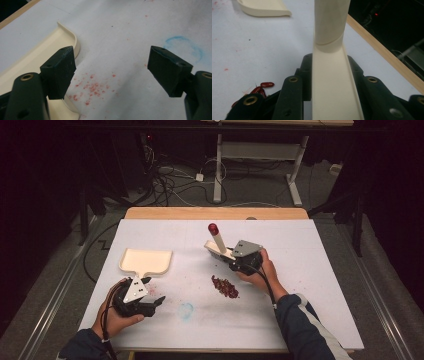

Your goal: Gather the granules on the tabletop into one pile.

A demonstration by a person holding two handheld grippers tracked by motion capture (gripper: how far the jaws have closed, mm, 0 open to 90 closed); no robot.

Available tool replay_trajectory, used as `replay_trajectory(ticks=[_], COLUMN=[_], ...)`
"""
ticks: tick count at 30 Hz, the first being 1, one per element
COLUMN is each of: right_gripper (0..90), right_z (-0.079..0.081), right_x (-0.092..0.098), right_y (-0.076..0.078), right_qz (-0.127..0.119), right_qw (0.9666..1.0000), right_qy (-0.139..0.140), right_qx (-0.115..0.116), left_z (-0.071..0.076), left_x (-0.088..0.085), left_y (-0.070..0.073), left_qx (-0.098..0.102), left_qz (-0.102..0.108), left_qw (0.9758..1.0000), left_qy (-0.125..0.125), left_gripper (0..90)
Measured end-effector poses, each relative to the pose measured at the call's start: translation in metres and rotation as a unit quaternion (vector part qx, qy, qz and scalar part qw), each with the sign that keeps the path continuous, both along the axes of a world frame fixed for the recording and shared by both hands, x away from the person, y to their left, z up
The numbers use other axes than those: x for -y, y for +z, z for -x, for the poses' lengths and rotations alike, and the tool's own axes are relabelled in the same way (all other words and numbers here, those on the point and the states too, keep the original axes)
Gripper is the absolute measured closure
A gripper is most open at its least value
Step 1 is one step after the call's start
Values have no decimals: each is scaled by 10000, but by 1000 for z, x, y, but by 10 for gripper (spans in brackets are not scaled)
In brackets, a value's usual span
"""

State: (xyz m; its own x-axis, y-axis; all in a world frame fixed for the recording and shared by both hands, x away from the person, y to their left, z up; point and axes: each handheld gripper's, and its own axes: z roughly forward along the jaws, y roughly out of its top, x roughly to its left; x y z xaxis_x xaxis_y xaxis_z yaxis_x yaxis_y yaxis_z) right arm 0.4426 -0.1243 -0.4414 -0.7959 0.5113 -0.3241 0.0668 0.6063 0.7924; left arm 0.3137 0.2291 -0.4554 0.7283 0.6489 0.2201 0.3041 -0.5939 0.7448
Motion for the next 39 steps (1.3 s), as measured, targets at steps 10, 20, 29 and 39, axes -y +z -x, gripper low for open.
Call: replay_trajectory(ticks=[10,20,29,39], right_gripper=[667,669,671,670], right_z=[8,39,49,64], right_x=[4,23,41,56], right_y=[-6,0,9,23], right_qz=[49,155,-160,-287], right_qw=[9941,9871,9917,9983], right_qy=[1030,1572,1278,513], right_qx=[-342,-278,-58,-38], left_z=[3,6,6,5], left_x=[-2,-2,-1,1], left_y=[-1,-3,-2,0], left_qx=[-43,-69,-54,-6], left_qz=[-20,-16,-25,-26], left_qw=[10000,10000,10000,10000], left_qy=[-7,45,19,-54], left_gripper=[215,213,213,213])
